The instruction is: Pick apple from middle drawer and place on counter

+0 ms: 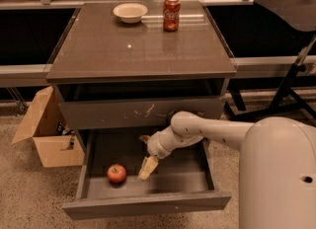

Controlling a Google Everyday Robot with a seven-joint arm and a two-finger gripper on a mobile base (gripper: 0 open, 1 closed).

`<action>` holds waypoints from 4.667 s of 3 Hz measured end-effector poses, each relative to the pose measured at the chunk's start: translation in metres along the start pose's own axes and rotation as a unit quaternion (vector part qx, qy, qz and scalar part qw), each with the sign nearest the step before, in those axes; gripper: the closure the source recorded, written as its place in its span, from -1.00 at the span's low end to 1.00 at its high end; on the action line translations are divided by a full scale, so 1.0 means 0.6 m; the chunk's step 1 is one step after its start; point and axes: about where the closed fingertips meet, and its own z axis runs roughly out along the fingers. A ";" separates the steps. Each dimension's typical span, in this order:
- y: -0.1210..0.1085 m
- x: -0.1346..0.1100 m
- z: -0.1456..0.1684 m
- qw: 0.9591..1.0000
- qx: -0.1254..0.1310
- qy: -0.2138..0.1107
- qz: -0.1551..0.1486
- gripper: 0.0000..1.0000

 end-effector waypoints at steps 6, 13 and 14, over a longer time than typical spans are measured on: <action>-0.027 -0.024 0.208 1.000 0.006 -0.002 0.003 -0.74; -0.028 -0.078 0.052 0.978 -0.013 -0.105 -0.180 1.00; -0.031 0.004 0.209 0.971 -0.130 -0.122 -0.160 1.00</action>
Offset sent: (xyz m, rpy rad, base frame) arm 0.0290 0.0575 -0.0508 0.0310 -0.0489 -0.0651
